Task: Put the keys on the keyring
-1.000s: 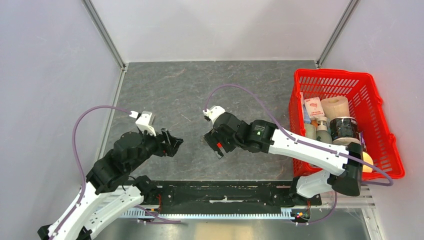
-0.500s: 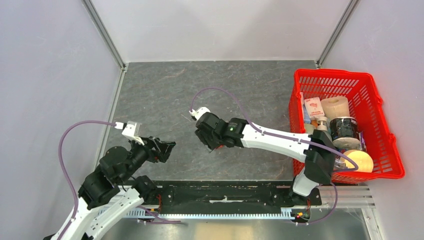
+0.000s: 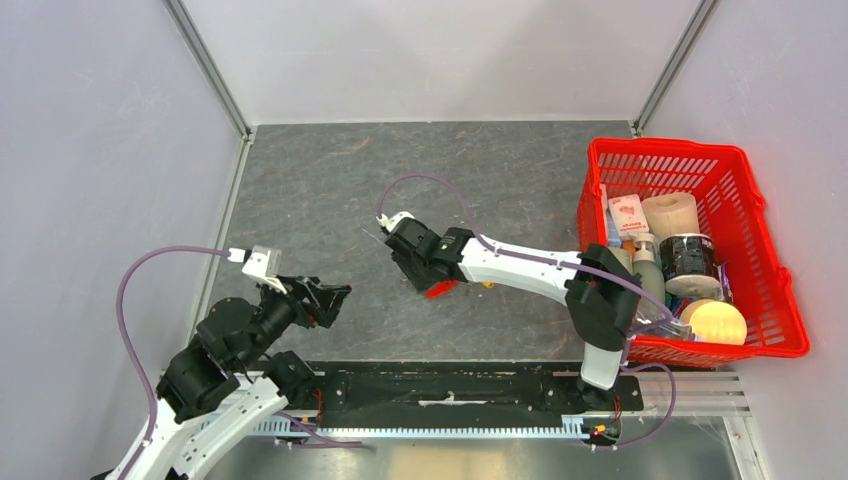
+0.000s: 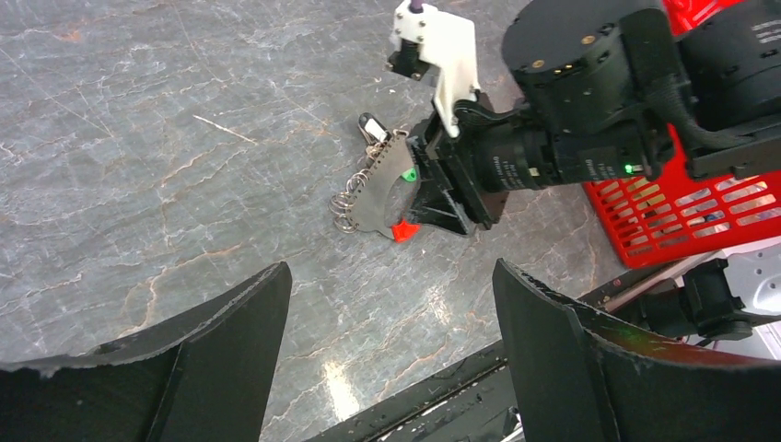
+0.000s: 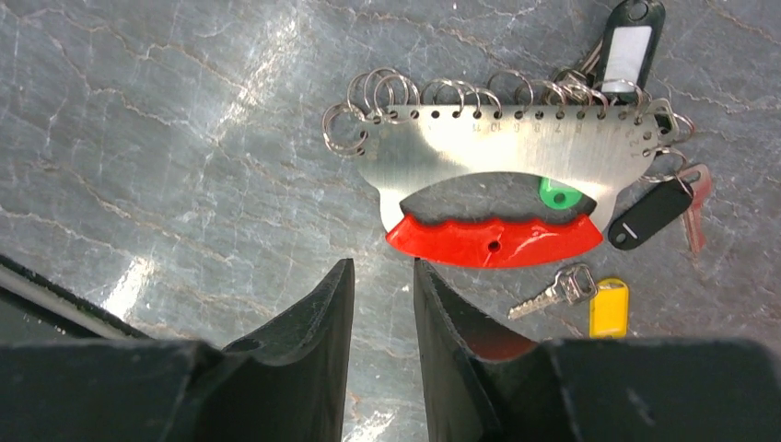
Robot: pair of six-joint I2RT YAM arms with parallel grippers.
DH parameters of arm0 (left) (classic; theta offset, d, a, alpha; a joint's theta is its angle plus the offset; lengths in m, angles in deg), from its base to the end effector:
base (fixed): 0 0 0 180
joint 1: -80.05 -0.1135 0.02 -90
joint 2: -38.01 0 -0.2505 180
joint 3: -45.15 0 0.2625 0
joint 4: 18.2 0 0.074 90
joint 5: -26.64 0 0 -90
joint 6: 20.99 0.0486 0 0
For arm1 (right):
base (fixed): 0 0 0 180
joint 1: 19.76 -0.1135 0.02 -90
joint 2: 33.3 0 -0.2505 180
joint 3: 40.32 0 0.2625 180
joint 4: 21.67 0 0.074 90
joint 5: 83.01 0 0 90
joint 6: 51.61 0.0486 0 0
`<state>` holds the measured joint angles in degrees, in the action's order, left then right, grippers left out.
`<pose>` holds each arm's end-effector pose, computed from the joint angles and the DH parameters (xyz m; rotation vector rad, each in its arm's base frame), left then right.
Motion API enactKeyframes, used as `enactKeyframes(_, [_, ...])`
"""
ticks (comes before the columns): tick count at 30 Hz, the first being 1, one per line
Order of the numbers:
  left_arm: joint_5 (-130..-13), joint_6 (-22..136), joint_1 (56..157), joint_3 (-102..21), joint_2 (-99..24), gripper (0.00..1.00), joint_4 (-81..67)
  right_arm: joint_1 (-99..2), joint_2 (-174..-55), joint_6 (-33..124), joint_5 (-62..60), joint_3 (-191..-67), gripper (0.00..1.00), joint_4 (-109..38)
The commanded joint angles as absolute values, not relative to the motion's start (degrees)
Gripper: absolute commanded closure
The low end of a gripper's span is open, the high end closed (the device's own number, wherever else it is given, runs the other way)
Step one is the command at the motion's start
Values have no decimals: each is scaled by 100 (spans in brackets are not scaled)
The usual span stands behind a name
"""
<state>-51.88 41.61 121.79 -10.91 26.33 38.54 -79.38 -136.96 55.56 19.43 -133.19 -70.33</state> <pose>0.0670 -0.0468 0.3218 0.0815 1.8331 -0.6836 0.2107 0.3387 0.2032 -0.8638 2.4367 0.2176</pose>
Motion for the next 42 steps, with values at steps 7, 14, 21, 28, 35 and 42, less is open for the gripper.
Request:
enactKeyframes(7, [-5545,4272,12167,-1059,2665,13,3495,-7783,-14213,5397,1640,-13817,63,-6735])
enactKeyframes(14, [-5541,4281,12162,-1034,2711,13,3457,-7779,-14281,5407,1280,-13576,59,-6493])
enactKeyframes(21, [-5570,4291,12162,-1034,2612,13,3457,-7836,-14428,5375,1160,-13493,53,-6395])
enactKeyframes(28, [-5578,4300,12162,-1033,2583,13,3435,-7961,-14551,5328,1354,-13474,52,-6345])
enactKeyframes(35, [-5566,4300,12162,-1029,2631,13,3441,-8028,-14757,5237,1630,-13571,52,-6295])
enactKeyframes(42, [-5568,4308,12162,-1025,2650,13,3440,-8093,-14878,5118,1968,-13571,52,-6129])
